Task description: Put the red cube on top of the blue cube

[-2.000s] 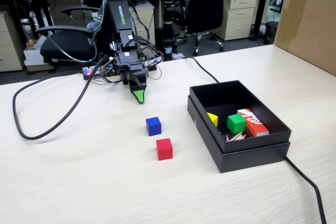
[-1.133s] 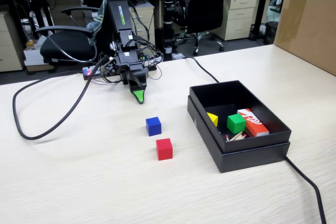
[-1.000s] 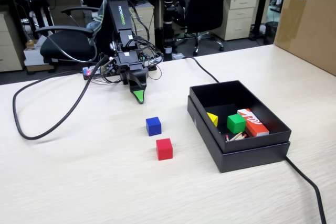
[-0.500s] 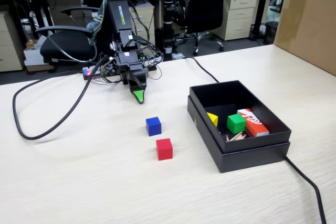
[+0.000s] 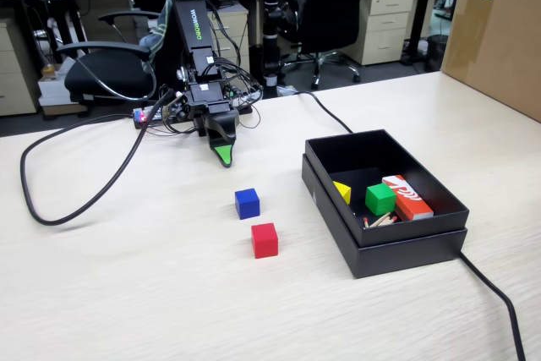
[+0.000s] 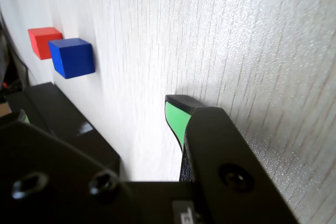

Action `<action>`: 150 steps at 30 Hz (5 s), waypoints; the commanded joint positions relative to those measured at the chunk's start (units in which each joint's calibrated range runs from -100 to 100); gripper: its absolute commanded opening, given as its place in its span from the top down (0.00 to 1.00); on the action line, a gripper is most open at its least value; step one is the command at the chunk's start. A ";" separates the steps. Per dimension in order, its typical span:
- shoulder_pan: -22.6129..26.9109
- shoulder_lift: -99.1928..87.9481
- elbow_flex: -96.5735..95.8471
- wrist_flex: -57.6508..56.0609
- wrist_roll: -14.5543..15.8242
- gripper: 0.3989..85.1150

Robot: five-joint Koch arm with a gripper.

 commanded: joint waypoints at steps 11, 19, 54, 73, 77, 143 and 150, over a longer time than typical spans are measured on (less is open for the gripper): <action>0.05 0.37 -0.39 -1.30 -0.05 0.42; -0.54 0.26 19.29 -20.83 2.30 0.45; -1.86 97.90 123.91 -62.12 3.91 0.47; -0.34 113.85 129.44 -62.12 4.05 0.47; -0.44 115.46 131.07 -62.12 4.05 0.47; 0.10 77.02 103.51 -65.58 5.18 0.99; 0.00 79.32 103.24 -65.49 5.27 0.99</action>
